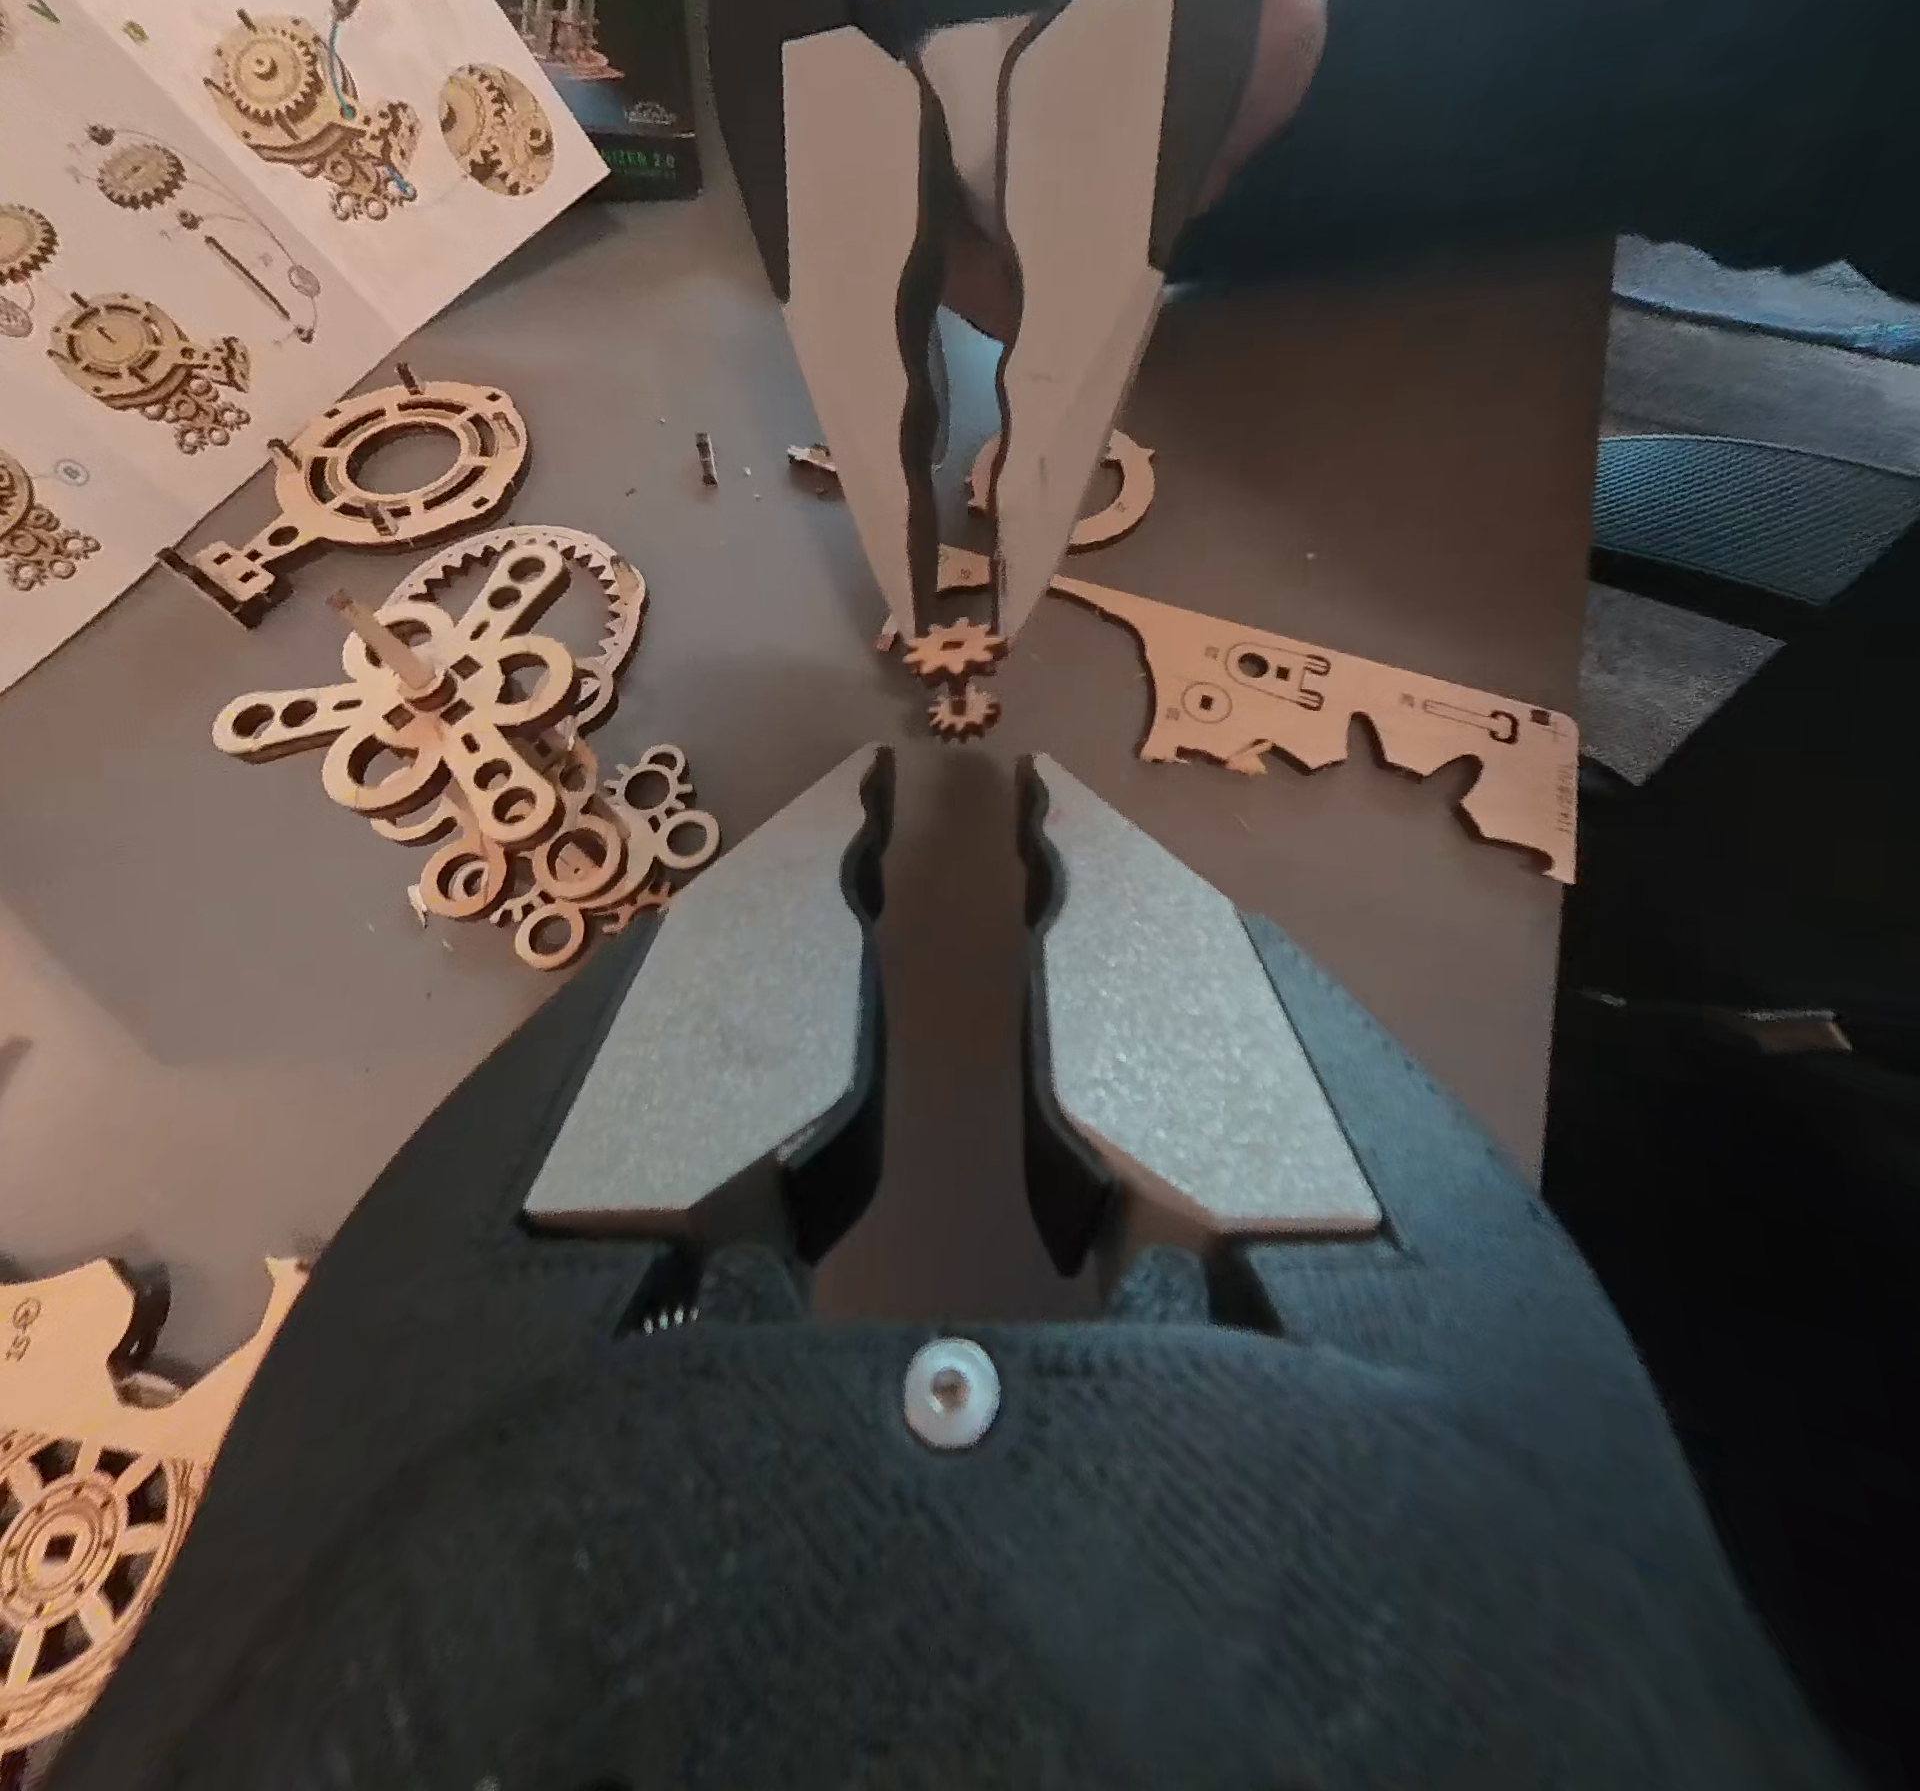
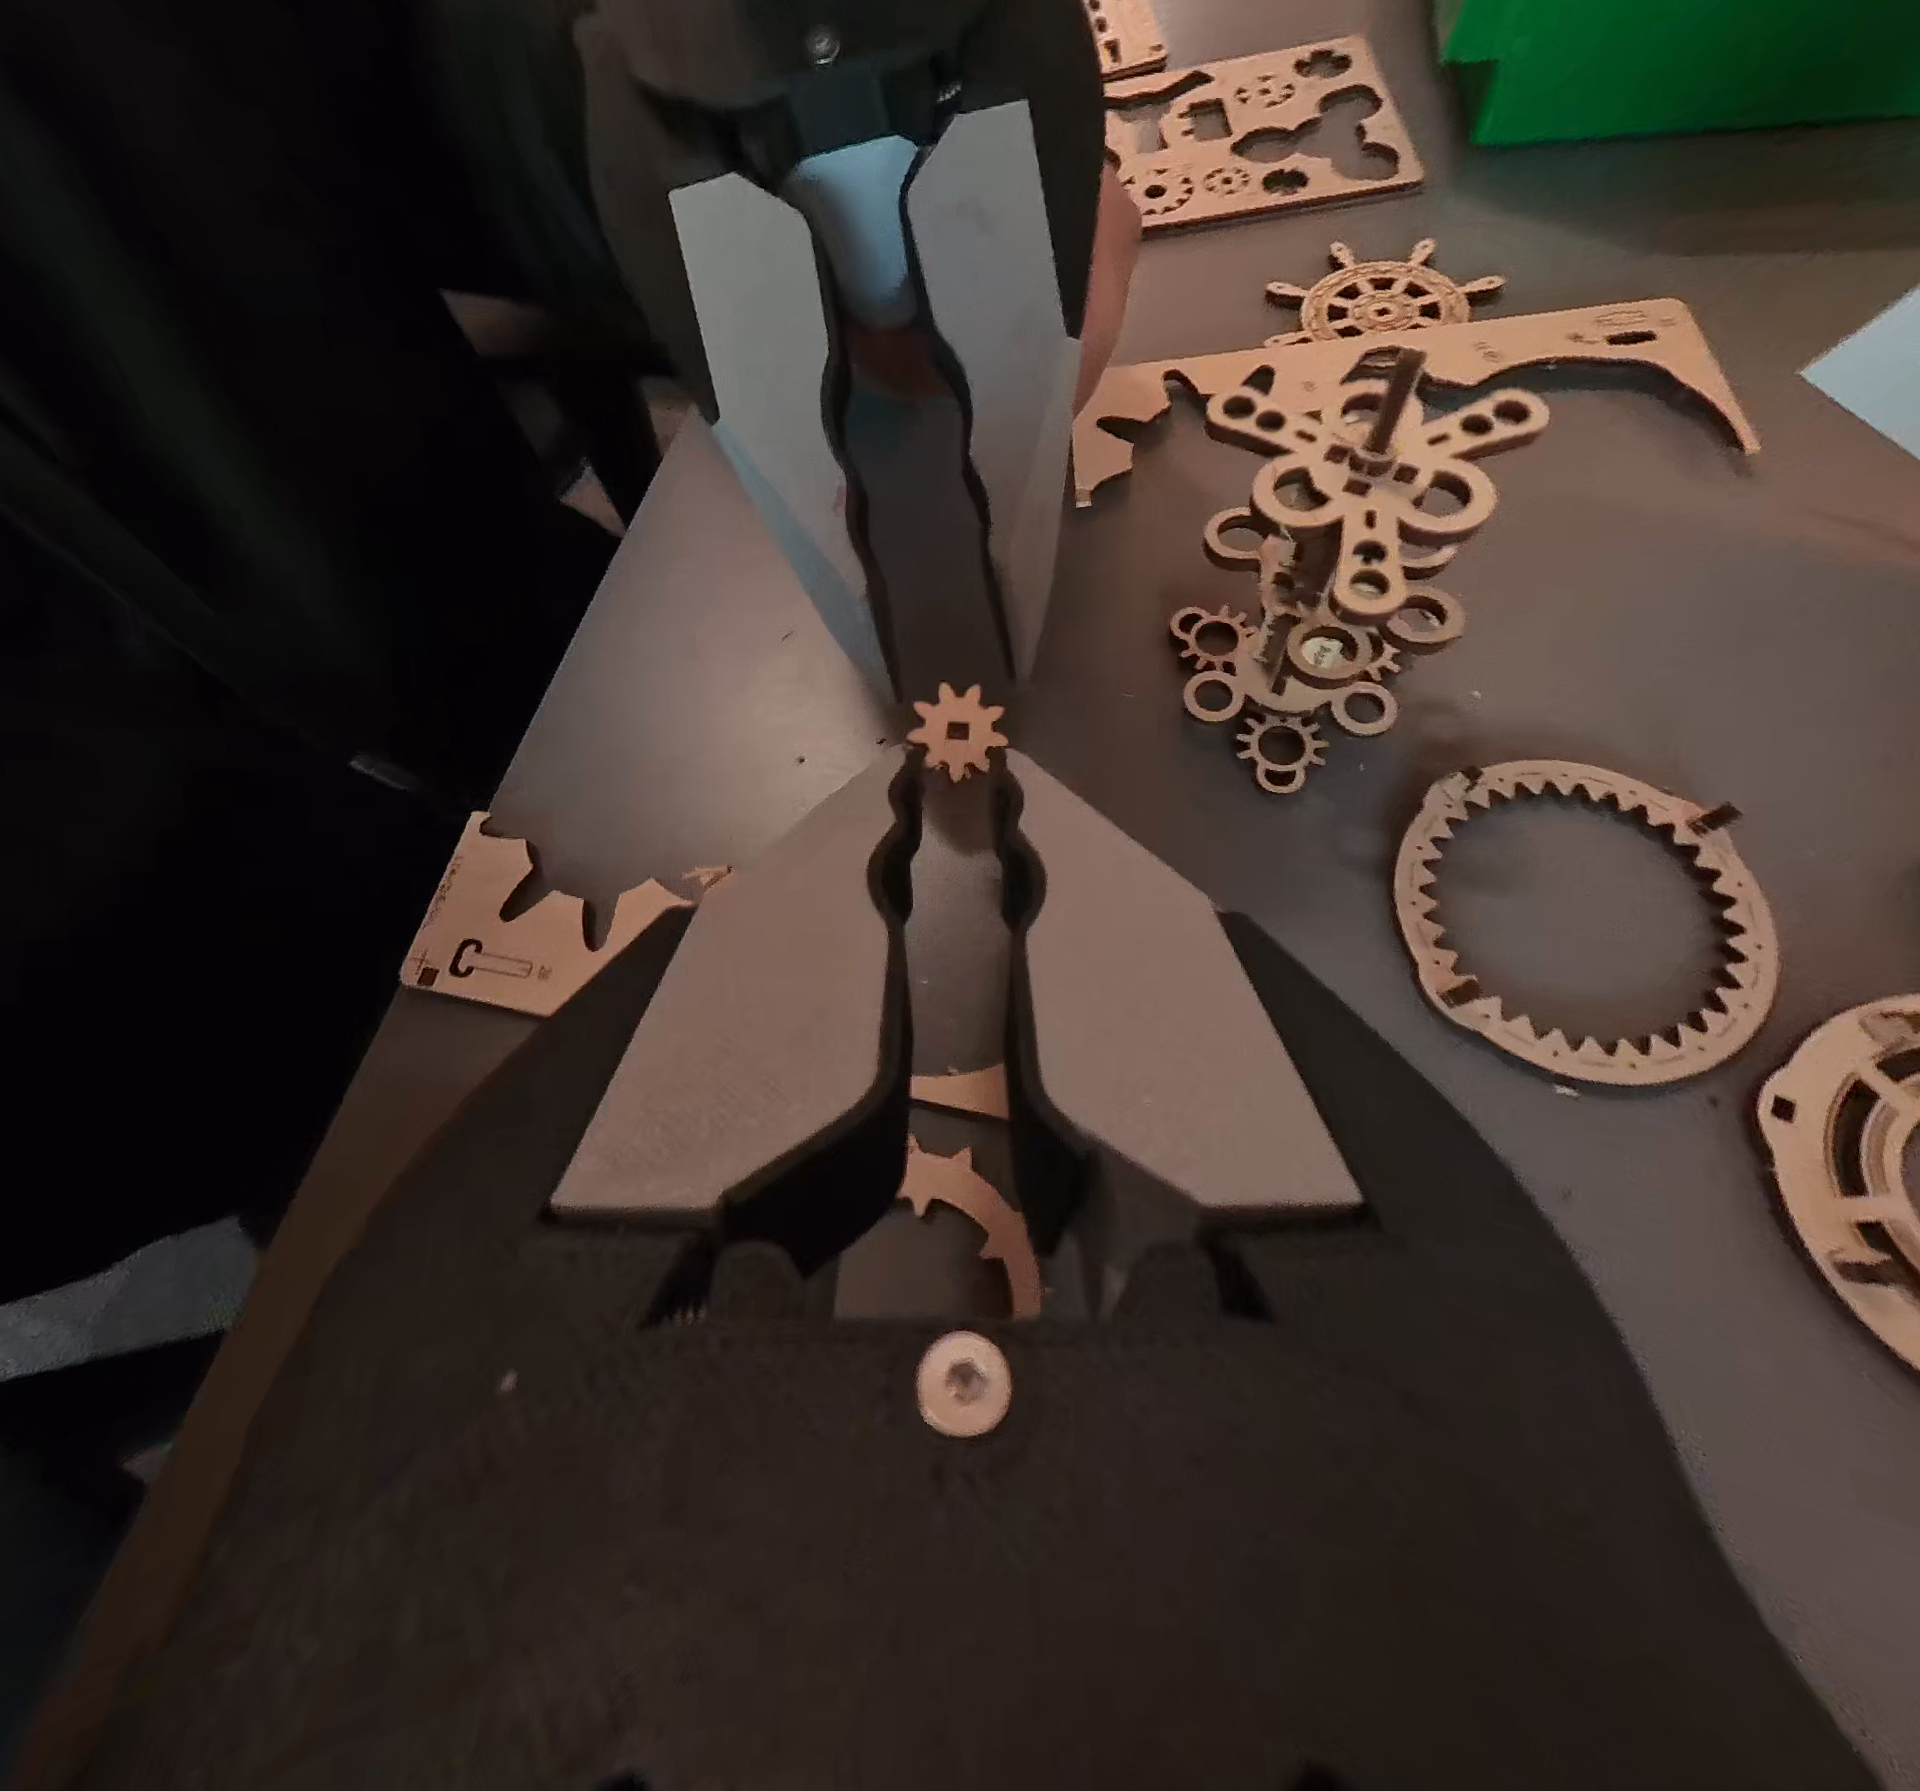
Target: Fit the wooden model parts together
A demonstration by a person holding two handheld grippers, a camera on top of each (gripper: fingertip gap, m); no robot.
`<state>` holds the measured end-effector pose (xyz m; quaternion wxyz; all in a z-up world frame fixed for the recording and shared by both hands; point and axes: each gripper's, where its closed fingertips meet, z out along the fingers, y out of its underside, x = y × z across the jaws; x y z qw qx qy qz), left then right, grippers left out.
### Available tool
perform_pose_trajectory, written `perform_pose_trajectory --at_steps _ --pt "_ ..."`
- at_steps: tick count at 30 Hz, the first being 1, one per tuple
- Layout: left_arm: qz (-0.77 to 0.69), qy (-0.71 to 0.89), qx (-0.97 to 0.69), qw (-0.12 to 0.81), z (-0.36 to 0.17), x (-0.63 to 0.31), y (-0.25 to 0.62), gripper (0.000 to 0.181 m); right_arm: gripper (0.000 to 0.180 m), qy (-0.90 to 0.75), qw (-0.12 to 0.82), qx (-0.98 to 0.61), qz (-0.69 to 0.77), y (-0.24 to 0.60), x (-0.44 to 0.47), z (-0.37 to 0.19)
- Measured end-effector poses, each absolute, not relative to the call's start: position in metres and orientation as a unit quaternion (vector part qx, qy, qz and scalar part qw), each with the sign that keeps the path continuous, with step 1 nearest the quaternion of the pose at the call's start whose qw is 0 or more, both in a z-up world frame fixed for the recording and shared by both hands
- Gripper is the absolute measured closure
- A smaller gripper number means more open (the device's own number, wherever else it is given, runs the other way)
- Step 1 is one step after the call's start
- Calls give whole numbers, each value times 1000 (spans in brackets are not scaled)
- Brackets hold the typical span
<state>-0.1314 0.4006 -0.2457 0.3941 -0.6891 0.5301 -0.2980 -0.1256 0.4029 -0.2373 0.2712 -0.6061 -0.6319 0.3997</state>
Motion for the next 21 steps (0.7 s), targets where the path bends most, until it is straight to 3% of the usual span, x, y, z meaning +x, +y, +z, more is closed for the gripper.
perform_pose_trajectory --at_steps 1,8,15,21 --pt "-305 530 -686 396 -244 -130 400 160 171 -625 277 -610 400 403 -126 -237" --pt "-334 506 -681 411 -234 -126 406 162 170 -562 310 -626 443 407 -134 -223" --pt "-221 491 -634 555 -211 -132 425 156 171 -411 290 -636 585 419 -131 -193" --pt "-149 508 -562 636 -190 -125 422 168 171 -333 238 -618 671 418 -130 -179"
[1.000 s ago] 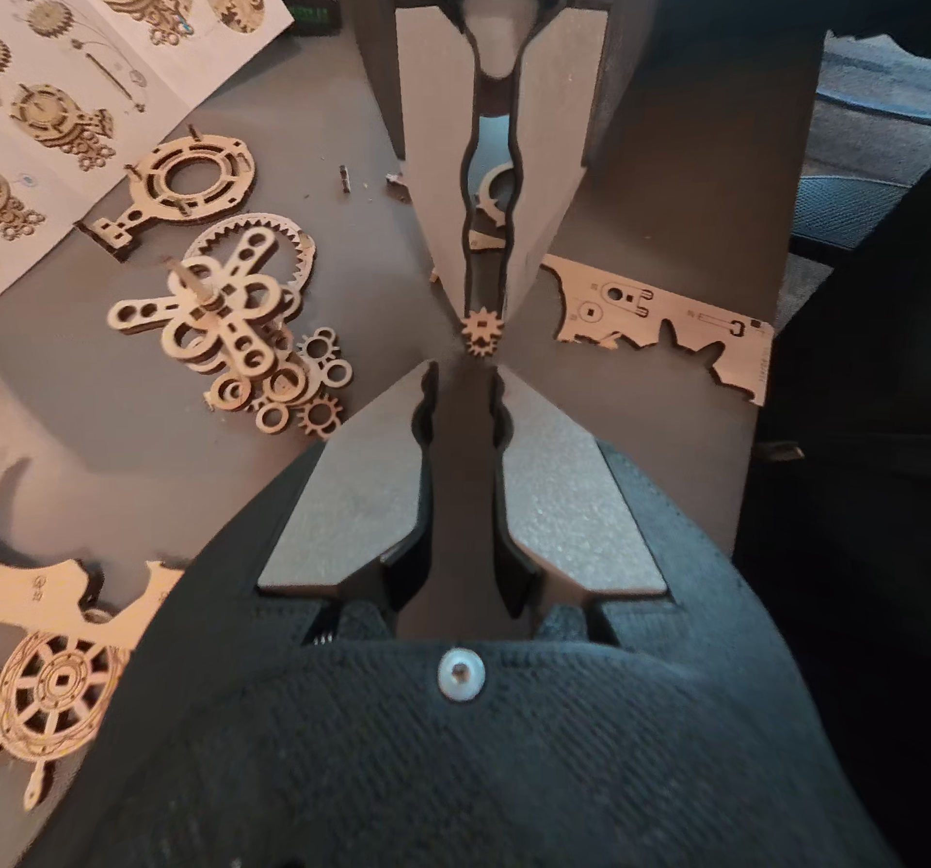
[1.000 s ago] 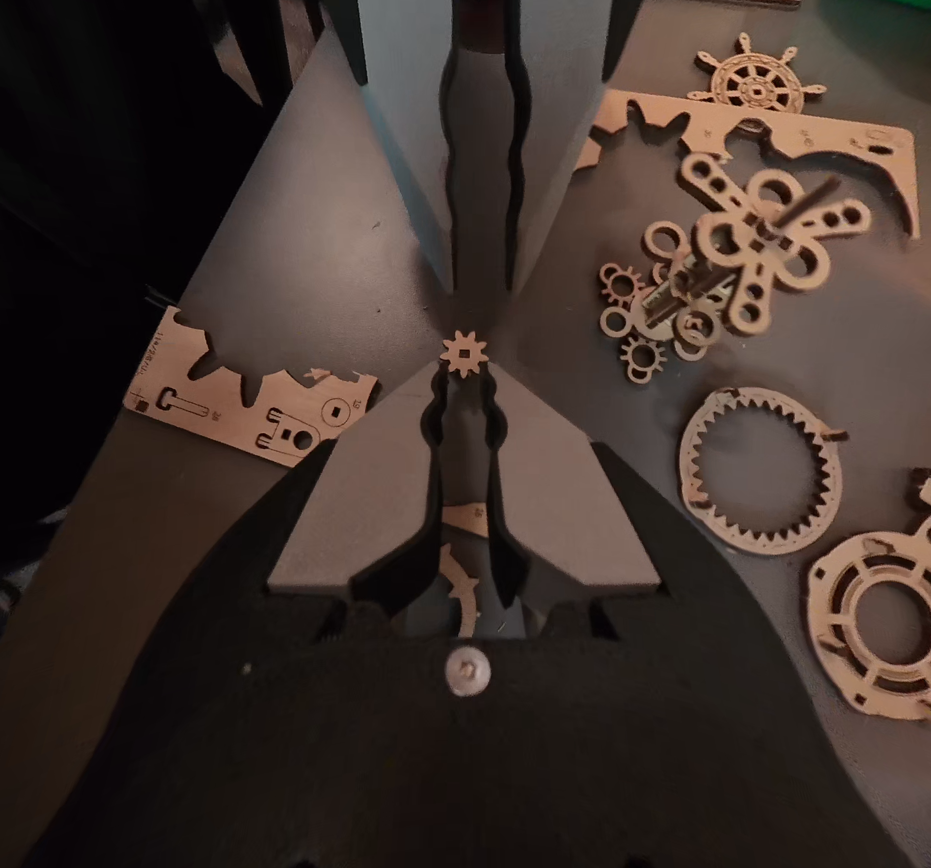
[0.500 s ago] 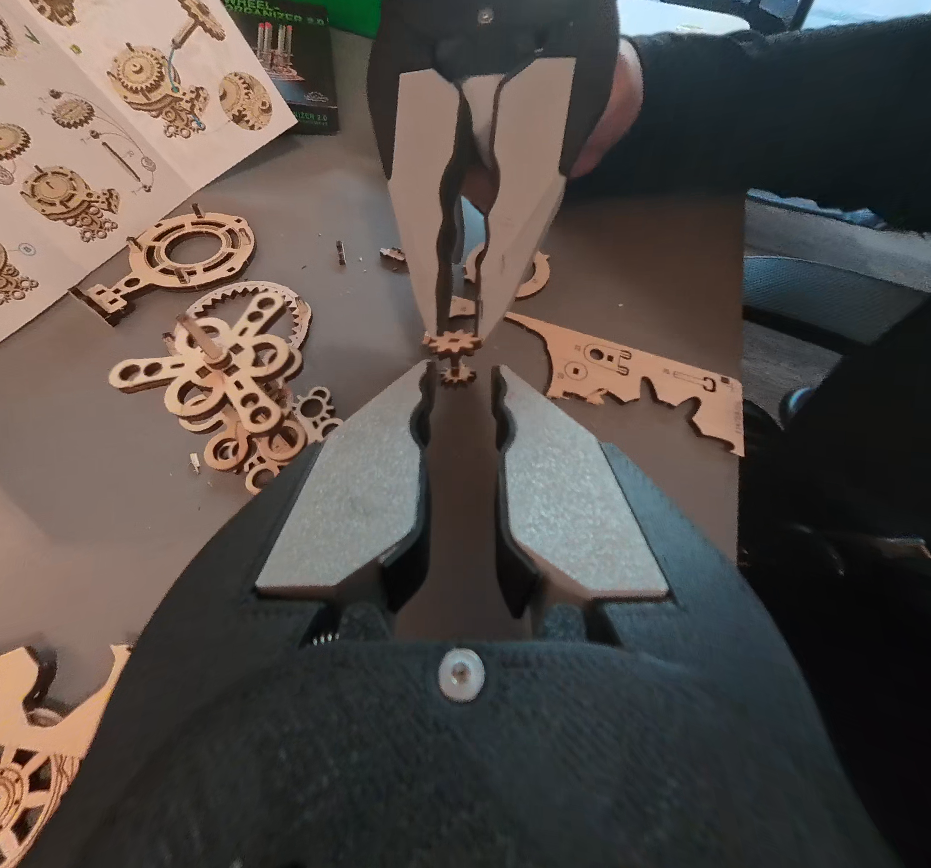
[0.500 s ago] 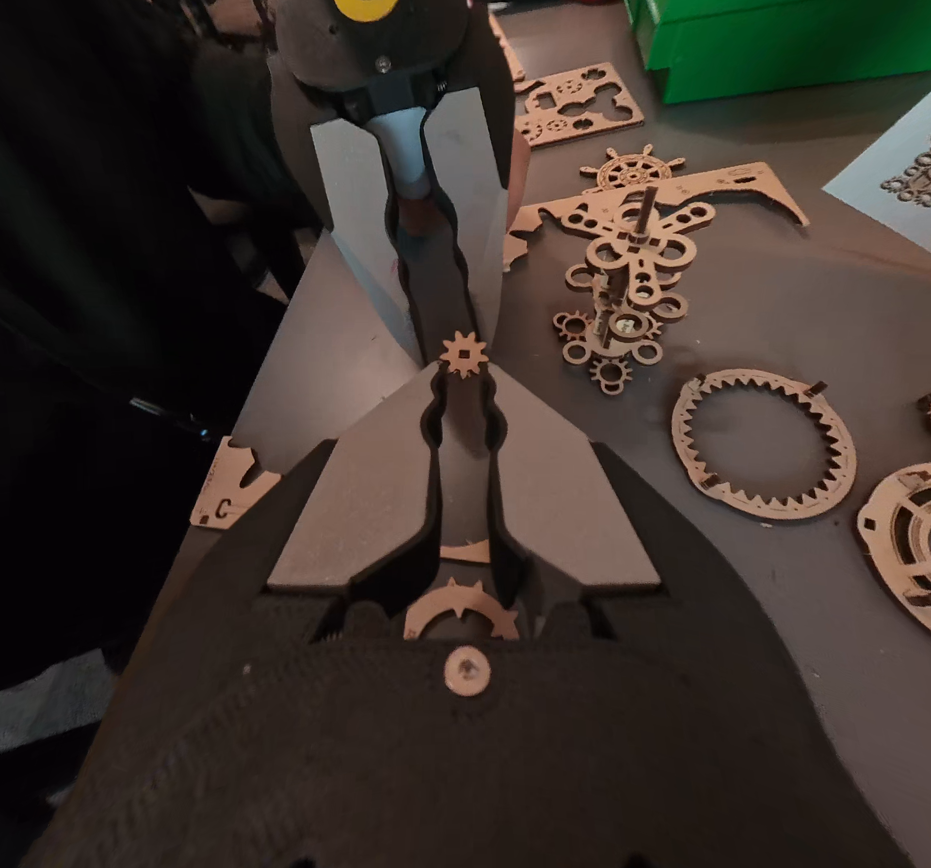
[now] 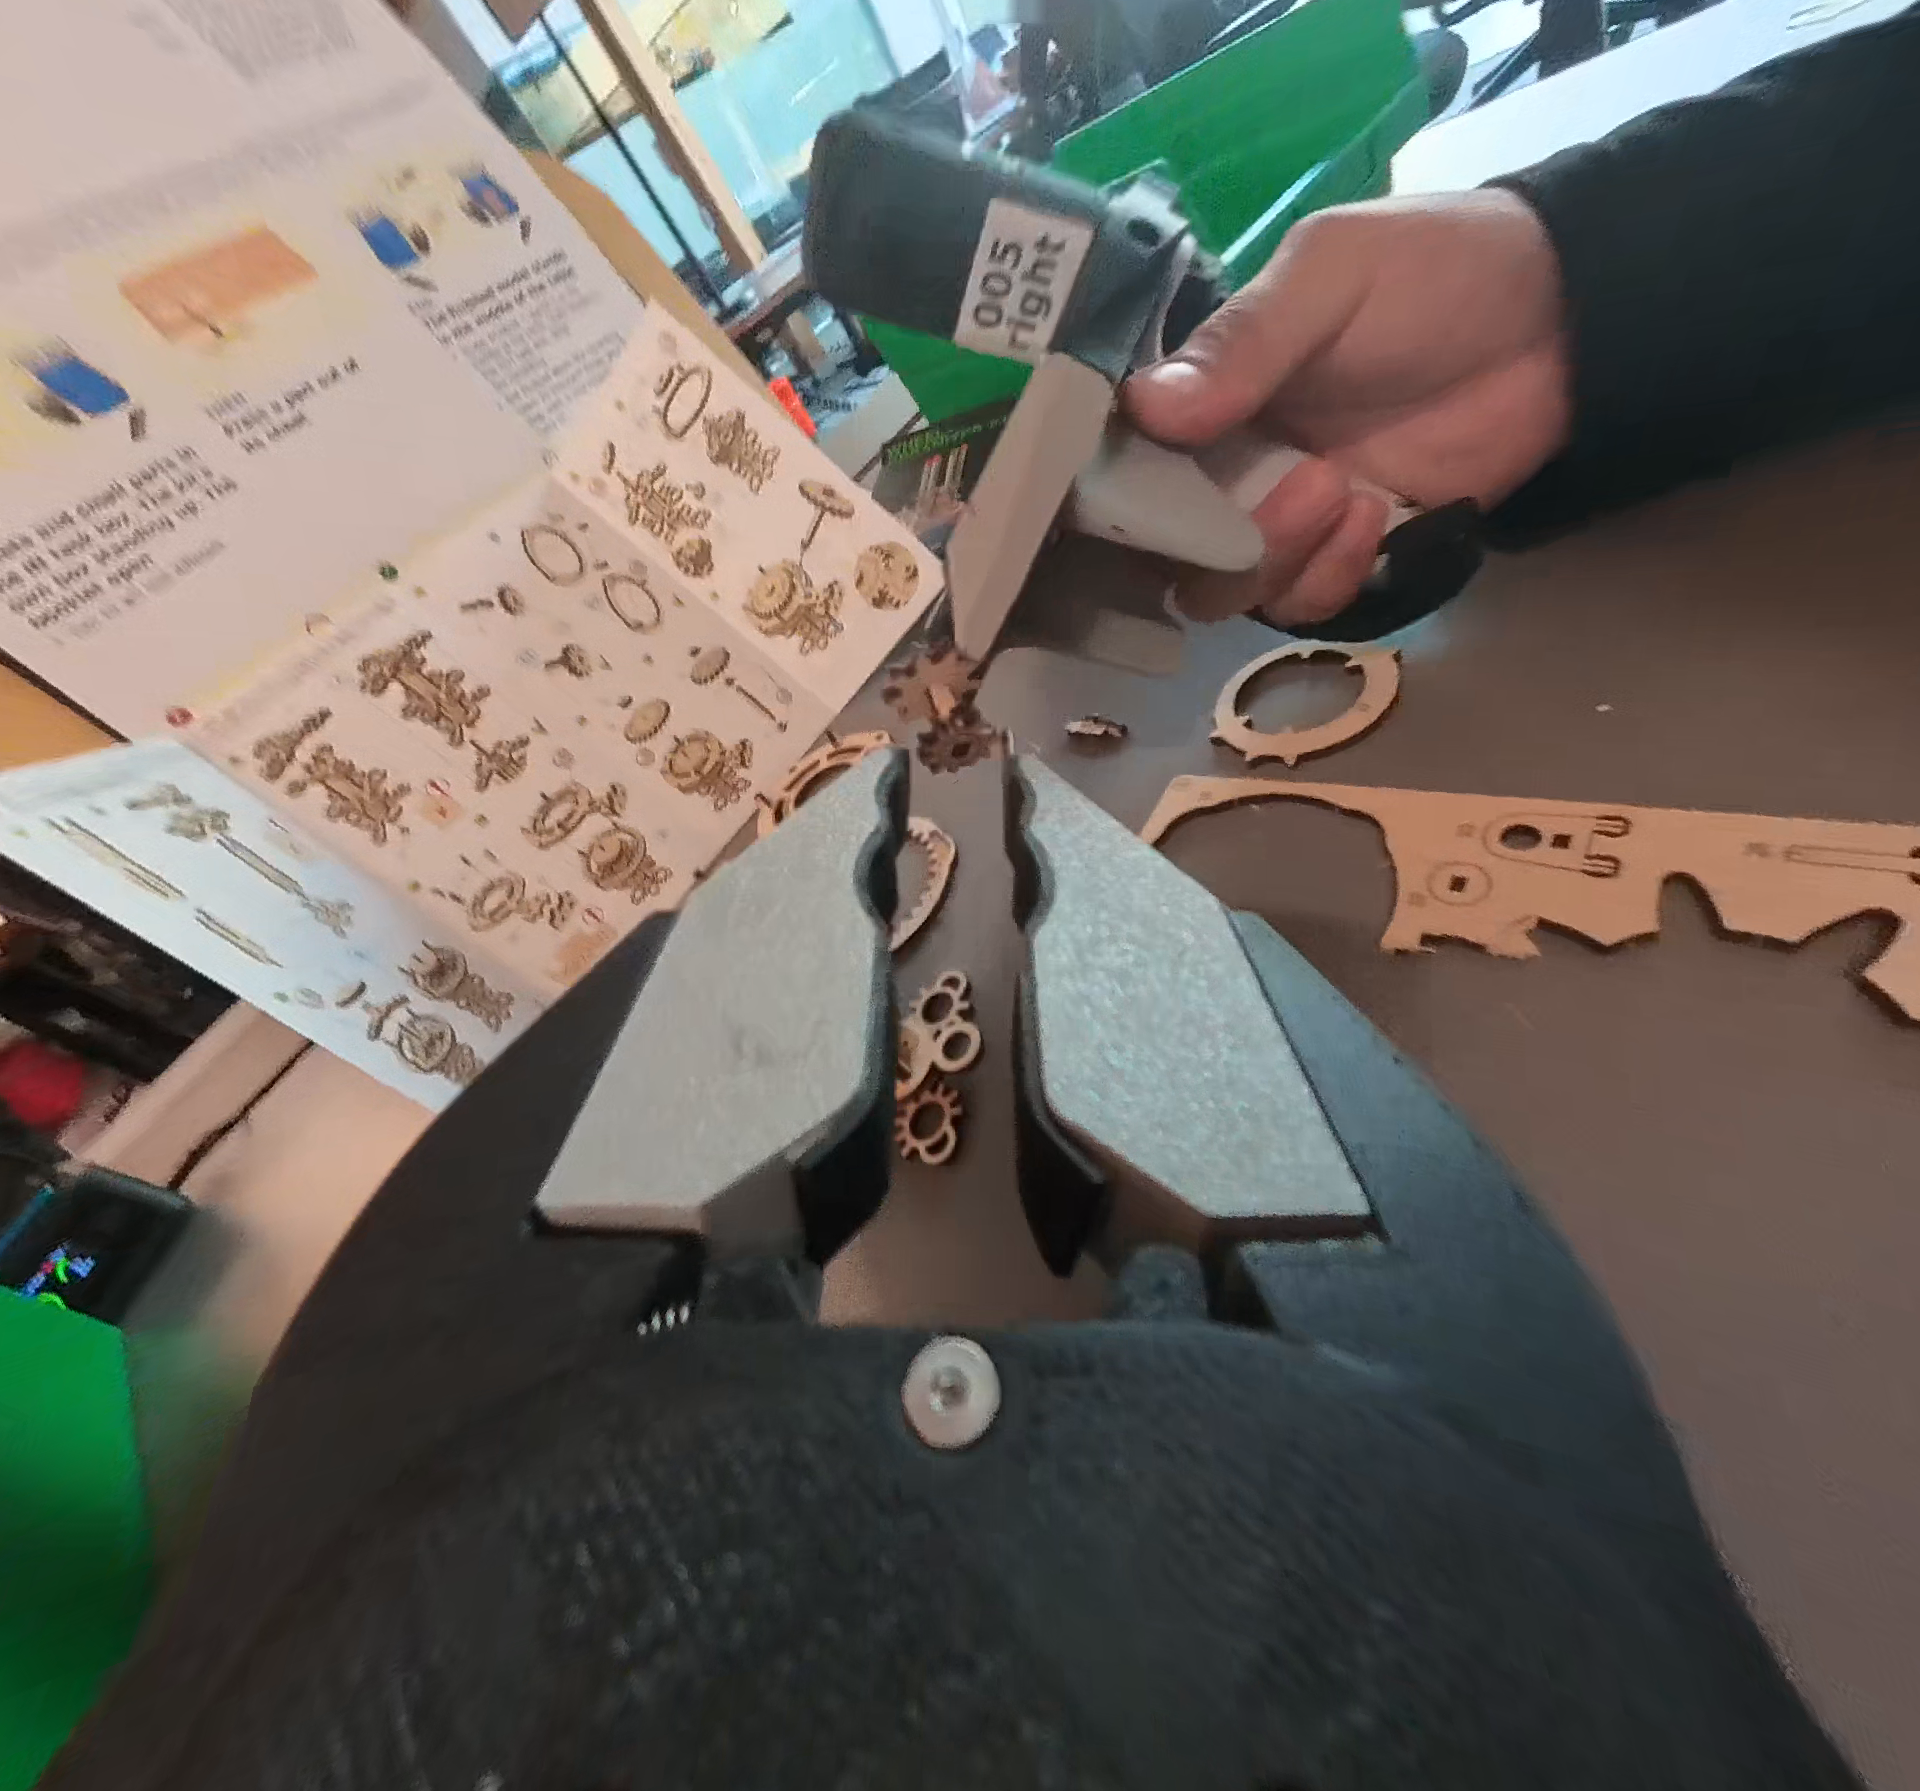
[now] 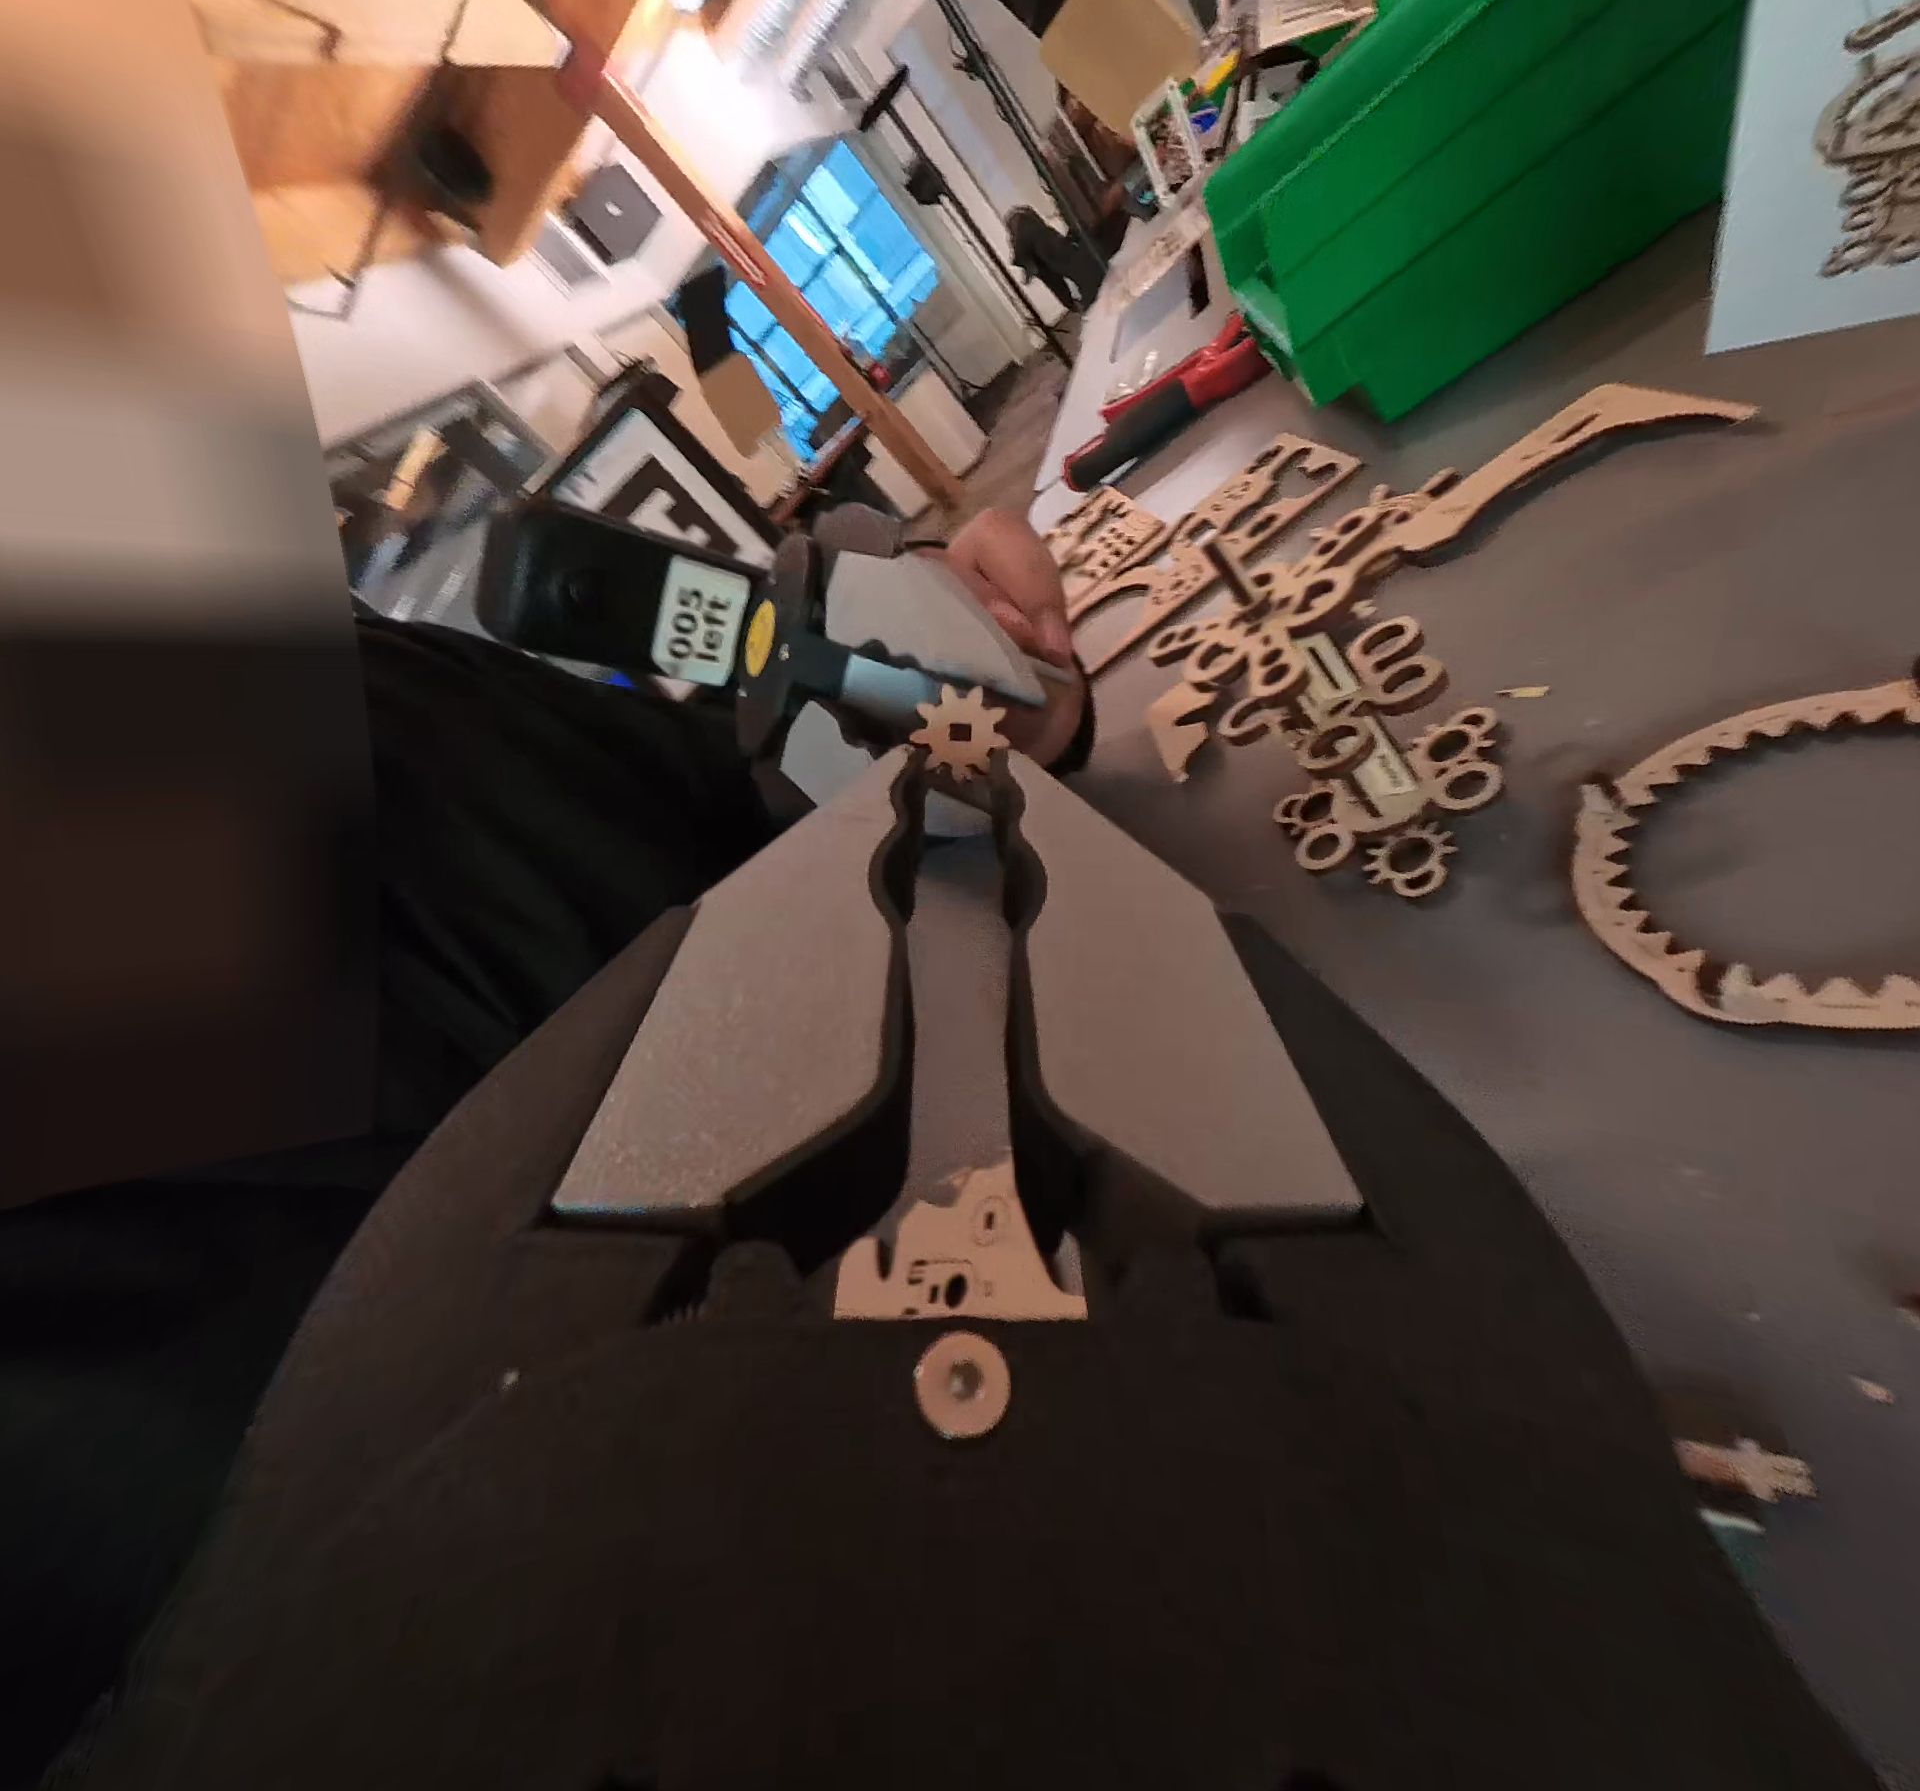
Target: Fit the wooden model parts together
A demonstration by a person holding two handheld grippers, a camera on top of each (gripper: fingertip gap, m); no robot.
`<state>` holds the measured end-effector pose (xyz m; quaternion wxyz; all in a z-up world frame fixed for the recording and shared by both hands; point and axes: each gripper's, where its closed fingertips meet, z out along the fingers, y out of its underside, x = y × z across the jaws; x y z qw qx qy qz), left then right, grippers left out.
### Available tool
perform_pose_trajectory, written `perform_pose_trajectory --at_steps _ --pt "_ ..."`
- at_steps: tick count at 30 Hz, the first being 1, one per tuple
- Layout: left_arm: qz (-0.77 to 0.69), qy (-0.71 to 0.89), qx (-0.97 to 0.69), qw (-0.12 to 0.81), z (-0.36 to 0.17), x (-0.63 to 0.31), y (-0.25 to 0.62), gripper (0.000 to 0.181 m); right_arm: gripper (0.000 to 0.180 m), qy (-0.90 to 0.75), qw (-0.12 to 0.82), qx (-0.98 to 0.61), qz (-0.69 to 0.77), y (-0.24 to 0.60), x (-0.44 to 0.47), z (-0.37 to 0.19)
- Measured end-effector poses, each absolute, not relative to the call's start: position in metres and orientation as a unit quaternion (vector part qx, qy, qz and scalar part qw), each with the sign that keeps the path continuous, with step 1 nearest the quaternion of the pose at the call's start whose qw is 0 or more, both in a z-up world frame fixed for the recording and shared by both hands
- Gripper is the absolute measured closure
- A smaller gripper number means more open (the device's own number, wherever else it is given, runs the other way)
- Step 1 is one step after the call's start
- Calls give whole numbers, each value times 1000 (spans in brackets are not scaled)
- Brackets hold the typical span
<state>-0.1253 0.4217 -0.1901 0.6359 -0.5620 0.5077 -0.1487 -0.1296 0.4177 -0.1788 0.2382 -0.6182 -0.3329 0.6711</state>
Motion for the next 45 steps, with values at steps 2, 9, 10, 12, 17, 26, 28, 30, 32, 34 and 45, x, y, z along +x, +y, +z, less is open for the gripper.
perform_pose_trajectory --at_steps 2,9,10,12,17,26,28,30,32,34,45 --pt "-137 507 -555 645 -187 -125 422 172 171 -318 228 -611 688 417 -129 -175" --pt "-127 477 -567 660 -182 -124 429 168 171 -281 240 -611 701 426 -129 -173" --pt "-128 477 -566 661 -181 -123 429 167 171 -279 240 -613 699 426 -129 -174" --pt "-127 477 -568 659 -183 -122 429 168 171 -276 237 -612 702 426 -129 -174" --pt "-122 477 -595 635 -192 -125 437 170 171 -271 248 -633 681 431 -131 -182" --pt "-152 463 -669 561 -215 -120 446 170 161 -383 425 -723 388 452 -127 -205" --pt "-150 465 -674 554 -218 -120 447 170 168 -402 438 -725 349 452 -127 -209" --pt "-152 462 -678 552 -219 -119 448 170 173 -417 451 -724 314 451 -126 -210" --pt "-146 455 -678 559 -216 -118 450 170 178 -430 476 -717 271 451 -126 -208" --pt "-139 446 -674 572 -211 -118 452 171 180 -437 509 -710 214 453 -126 -203" --pt "-238 397 -665 587 -185 -113 442 167 180 -456 601 -650 95 451 -121 -177"
